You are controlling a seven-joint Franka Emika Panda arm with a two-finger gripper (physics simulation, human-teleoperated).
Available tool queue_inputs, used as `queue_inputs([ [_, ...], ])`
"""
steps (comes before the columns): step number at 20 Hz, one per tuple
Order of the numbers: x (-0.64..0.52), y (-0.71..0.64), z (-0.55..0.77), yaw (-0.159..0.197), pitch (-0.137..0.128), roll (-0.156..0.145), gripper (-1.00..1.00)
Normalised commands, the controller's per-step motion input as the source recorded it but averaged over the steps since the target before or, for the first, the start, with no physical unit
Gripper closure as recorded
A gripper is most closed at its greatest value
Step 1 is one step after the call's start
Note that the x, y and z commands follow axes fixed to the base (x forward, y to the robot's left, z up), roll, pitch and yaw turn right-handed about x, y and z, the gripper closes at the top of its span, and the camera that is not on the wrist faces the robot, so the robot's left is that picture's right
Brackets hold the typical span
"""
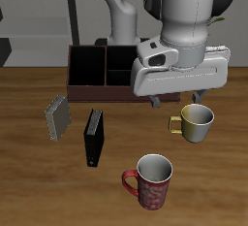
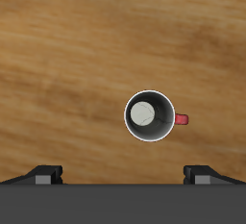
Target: Place the red mug into the back desk caddy's right compartment and place the yellow book into the back desk caddy's back compartment
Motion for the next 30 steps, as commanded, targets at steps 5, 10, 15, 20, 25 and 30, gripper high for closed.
queue_inputs([
  [5, 0.29, -0.15, 0.01, 0.003, -0.004, 0.002, -1.00],
  [10, 0.12, -0.12, -0.01, 0.006, -0.013, -0.033, -1.00],
  [15, 0.10, -0.13, -0.25, -0.063, 0.002, 0.023, -1.00],
  [20, 0.06, 0.02, -0.24, -0.037, 0.006, -0.005, -1.00],
  [25, 0.06, 0.06, -0.23, 0.015, 0.006, -0.002, -1.00],
  [30, -0.05, 0.17, -0.25, -0.001, -0.016, -0.010, -1.00],
])
